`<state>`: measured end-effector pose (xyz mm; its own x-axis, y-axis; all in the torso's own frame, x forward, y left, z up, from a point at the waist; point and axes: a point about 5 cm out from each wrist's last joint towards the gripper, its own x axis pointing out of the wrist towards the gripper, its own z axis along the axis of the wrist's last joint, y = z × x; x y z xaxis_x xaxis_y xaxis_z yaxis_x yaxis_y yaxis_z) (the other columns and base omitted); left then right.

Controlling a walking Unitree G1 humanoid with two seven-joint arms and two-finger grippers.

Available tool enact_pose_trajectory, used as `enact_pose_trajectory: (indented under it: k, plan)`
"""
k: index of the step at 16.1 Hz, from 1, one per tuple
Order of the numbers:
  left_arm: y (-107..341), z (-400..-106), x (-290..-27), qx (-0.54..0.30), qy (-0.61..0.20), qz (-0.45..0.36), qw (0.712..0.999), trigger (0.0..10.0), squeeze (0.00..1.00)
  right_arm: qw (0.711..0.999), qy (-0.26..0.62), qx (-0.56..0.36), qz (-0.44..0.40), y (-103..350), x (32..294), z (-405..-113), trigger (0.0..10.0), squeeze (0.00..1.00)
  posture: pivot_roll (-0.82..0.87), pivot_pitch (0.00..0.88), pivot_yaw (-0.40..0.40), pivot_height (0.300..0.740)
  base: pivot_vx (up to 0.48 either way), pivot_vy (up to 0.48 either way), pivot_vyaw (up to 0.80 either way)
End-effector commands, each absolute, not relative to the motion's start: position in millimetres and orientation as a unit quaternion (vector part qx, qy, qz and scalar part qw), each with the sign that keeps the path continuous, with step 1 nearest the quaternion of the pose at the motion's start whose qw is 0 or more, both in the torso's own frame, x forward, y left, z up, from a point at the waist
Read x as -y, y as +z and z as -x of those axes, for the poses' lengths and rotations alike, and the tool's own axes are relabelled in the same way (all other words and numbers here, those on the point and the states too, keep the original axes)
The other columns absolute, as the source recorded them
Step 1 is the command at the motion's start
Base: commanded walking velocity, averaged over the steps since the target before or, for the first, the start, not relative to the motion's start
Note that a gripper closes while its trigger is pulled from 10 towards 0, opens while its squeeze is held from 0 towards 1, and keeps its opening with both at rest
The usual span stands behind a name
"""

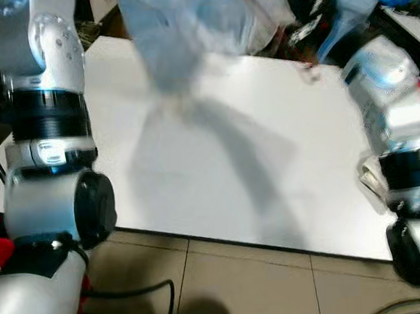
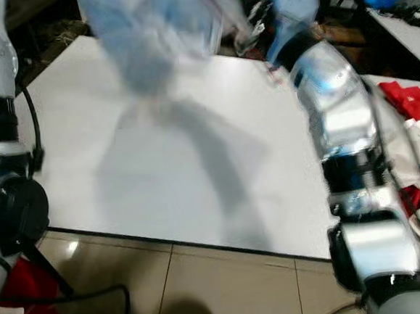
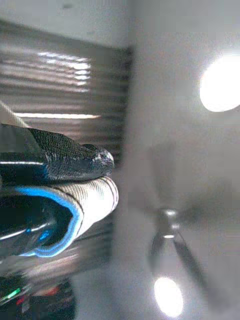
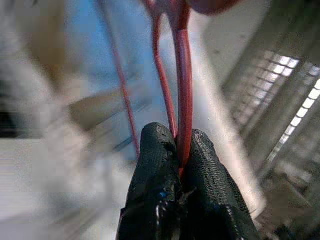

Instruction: Hang hanger

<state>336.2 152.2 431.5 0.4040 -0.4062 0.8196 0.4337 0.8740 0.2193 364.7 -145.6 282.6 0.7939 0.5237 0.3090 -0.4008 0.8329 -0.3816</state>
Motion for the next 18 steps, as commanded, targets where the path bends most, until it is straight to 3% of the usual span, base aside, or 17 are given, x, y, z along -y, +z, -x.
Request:
enact_pose_trajectory:
  k: [1,3,4,6,9,14,16,18]
  plan:
    - [401.9,-341.3,-140.9,0.457,-0.26,-0.001,0.85,10.0,0.0,0.932,0.286,0.143,0.171,240.7,140.1,-361.6,10.0,0.0,0.08,0.0,-0.101,0.74,0.0,0.0,0.0]
    - [328.4,-360.9,-122.4,0.345,-0.269,-0.027,0.899,10.0,0.0,0.92,0.339,0.072,0.183,187.1,131.3,-344.1,10.0,0.0,0.09,0.0,-0.115,0.74,0.0,0.0,0.0]
    - [263.9,-372.1,-112.1,0.238,-0.259,-0.065,0.934,10.0,0.0,0.912,0.365,0.025,0.184,150.8,128.5,-322.4,10.0,0.0,0.09,0.0,-0.111,0.74,0.0,0.0,0.0]
    - [169.8,-372.3,-110.9,0.09,-0.231,-0.089,0.965,10.0,0.0,0.906,0.383,-0.012,0.178,123.8,129.7,-293.8,10.0,0.0,0.07,0.0,-0.095,0.74,0.0,0.0,0.0]
    - [157.3,-380.5,-127.8,0.048,-0.163,-0.117,0.978,10.0,0.0,0.891,0.411,-0.02,0.193,127.9,134.7,-274.6,10.0,0.0,0.04,0.0,-0.075,0.74,0.0,0.0,0.0]
    - [199.5,-400.6,-160.1,0.086,-0.119,-0.189,0.971,10.0,0.0,0.825,0.505,-0.091,0.236,145.9,152.6,-241.1,10.0,0.0,0.05,0.0,-0.076,0.74,0.0,0.0,0.0]
    - [198.1,-397.0,-165.2,0.079,-0.18,-0.198,0.96,10.0,0.0,0.808,0.51,-0.127,0.264,157.2,169.3,-229.9,10.0,0.0,0.05,0.0,-0.075,0.74,0.0,0.0,0.0]
    - [183.8,-388.2,-164.2,0.047,-0.268,-0.214,0.938,10.0,0.0,0.823,0.494,-0.121,0.25,182.1,184.0,-224.9,10.0,0.0,0.04,0.0,-0.076,0.74,0.0,0.0,0.0]
